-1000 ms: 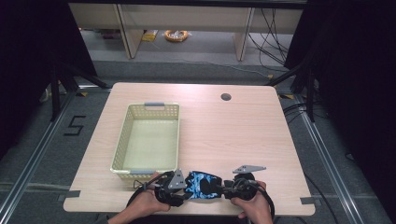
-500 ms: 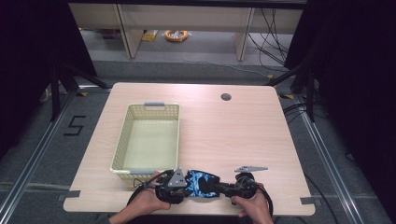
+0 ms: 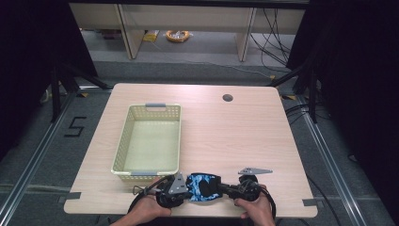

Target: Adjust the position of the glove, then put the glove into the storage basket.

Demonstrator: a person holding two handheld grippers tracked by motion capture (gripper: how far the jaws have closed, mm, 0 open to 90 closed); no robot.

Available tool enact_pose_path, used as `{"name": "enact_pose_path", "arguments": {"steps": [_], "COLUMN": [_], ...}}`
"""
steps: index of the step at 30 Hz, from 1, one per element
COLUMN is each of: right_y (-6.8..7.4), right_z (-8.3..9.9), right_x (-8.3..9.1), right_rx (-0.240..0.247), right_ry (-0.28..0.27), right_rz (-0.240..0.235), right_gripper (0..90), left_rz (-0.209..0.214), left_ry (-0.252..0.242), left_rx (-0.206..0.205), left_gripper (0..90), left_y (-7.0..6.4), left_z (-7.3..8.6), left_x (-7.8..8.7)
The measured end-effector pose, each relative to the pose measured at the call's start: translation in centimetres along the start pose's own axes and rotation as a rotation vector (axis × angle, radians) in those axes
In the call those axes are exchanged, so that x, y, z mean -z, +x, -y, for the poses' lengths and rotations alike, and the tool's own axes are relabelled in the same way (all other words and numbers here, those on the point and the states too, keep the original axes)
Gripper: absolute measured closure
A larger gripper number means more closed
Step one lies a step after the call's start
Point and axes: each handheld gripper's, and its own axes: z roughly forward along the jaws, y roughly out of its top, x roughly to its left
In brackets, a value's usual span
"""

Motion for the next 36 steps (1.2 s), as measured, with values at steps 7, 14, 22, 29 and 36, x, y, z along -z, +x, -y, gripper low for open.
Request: {"name": "enact_pose_path", "arguments": {"steps": [7,14,22,29,36], "right_y": [0.1,0.4,1.0,1.5,2.1], "right_z": [0.0,0.1,-0.1,-0.6,-1.0], "right_x": [0.3,0.9,1.1,1.6,2.5], "right_rx": [0.003,0.01,0.024,0.035,0.034], "right_ry": [-0.042,-0.057,-0.07,-0.084,-0.119], "right_rz": [-0.029,-0.041,-0.042,-0.052,-0.076], "right_gripper": [86.1,86.1,86.2,86.3,86.4], "left_rz": [-0.013,-0.014,-0.01,-0.005,-0.026], "left_ry": [-0.023,-0.032,-0.035,-0.034,-0.067], "left_rx": [-0.012,-0.012,-0.021,-0.007,-0.001], "left_gripper": [84.5,84.3,84.0,83.9,83.4], "left_y": [0.1,0.3,0.4,0.5,0.4], "left_z": [-0.5,-0.6,-0.5,-0.5,-1.0], "left_x": [0.8,0.9,0.9,0.8,1.2]}}
